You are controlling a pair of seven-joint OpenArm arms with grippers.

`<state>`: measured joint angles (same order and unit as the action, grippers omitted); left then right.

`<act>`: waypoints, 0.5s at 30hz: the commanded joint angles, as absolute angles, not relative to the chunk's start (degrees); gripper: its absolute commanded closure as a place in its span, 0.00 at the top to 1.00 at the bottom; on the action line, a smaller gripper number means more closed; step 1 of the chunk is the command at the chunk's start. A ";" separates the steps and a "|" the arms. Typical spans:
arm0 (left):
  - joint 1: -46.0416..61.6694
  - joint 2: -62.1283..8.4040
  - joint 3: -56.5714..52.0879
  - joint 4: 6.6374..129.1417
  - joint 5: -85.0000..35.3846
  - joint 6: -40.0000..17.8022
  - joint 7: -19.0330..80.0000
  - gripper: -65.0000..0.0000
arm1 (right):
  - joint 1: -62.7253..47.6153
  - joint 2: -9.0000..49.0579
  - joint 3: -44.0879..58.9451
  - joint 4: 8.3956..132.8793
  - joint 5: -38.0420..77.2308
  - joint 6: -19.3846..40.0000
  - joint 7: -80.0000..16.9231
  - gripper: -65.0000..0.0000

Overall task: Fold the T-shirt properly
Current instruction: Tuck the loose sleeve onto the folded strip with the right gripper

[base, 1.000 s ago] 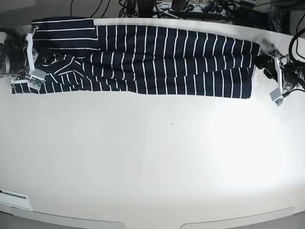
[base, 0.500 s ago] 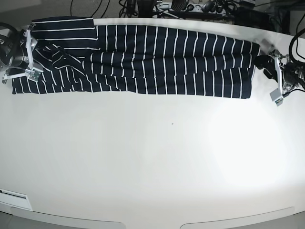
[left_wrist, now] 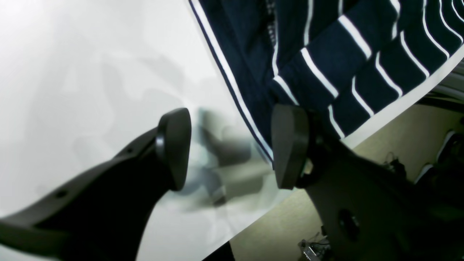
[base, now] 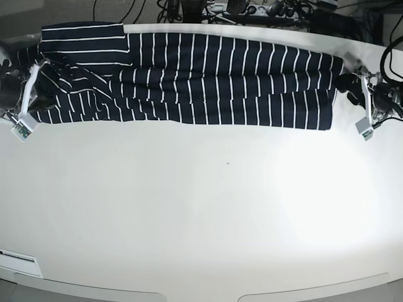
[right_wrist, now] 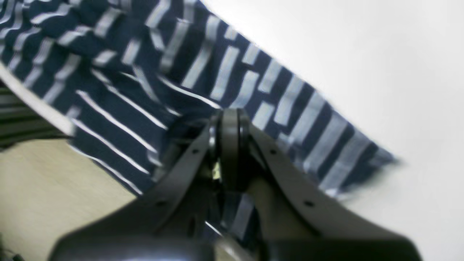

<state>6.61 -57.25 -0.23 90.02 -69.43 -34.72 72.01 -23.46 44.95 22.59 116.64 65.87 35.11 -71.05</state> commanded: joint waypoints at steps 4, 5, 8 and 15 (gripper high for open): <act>5.85 -58.70 -0.89 90.65 -70.08 -34.70 71.79 0.57 | -23.05 39.94 23.20 117.14 64.90 36.49 -70.06 0.00; 5.85 -58.70 -0.89 90.65 -70.11 -34.70 71.77 0.57 | -23.05 38.59 23.20 117.14 63.92 36.58 -70.04 0.00; 5.85 -58.70 -0.89 90.65 -70.08 -34.68 71.79 0.57 | -23.22 34.83 23.20 117.14 59.48 38.41 -70.02 0.00; 5.85 -58.72 -0.89 90.65 -70.11 -34.70 71.79 0.57 | -23.68 27.90 23.20 113.86 49.39 39.22 -63.64 0.00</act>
